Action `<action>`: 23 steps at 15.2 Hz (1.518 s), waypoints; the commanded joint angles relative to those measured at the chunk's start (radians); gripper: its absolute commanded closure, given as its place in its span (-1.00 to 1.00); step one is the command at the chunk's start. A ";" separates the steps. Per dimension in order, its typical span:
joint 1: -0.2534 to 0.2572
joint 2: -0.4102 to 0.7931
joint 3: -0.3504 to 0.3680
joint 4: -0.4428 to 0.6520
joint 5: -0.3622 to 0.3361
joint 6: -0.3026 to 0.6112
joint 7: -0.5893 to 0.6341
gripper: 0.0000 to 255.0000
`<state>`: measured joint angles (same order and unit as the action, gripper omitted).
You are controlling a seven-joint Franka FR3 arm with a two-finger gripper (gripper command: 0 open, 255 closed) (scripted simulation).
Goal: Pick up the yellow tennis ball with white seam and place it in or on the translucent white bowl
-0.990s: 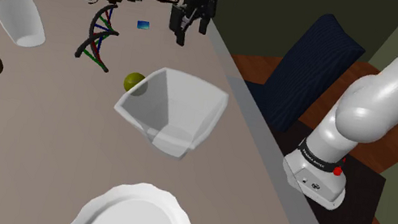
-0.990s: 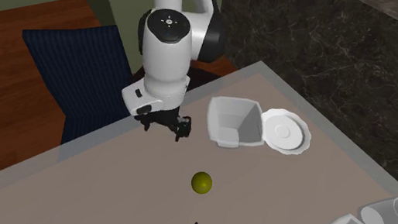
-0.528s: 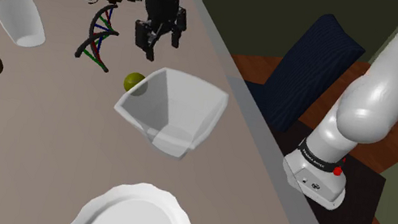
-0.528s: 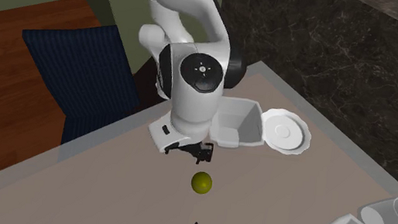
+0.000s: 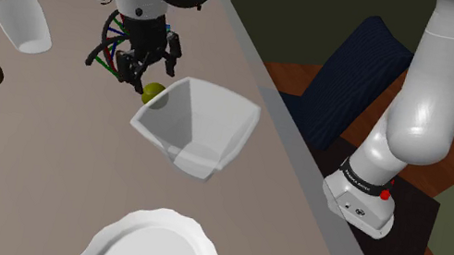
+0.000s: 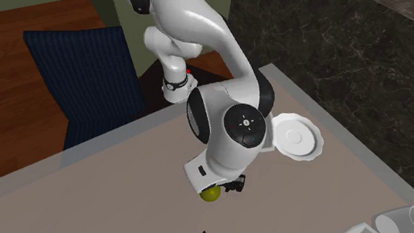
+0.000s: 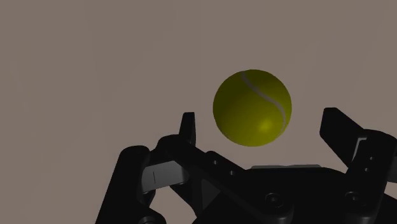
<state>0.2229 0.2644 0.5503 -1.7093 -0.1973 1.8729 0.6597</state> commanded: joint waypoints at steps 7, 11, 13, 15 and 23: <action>0.004 0.034 -0.008 -0.047 -0.022 0.075 0.015 -1.00; 0.004 0.035 -0.008 -0.047 -0.022 0.075 0.015 -1.00; 0.004 0.035 -0.008 -0.047 -0.022 0.075 0.015 -1.00; 0.004 0.035 -0.008 -0.047 -0.022 0.075 0.015 1.00; 0.004 0.035 -0.008 -0.047 -0.022 0.075 0.015 1.00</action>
<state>0.2265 0.2988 0.5427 -1.7559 -0.2190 1.9478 0.6748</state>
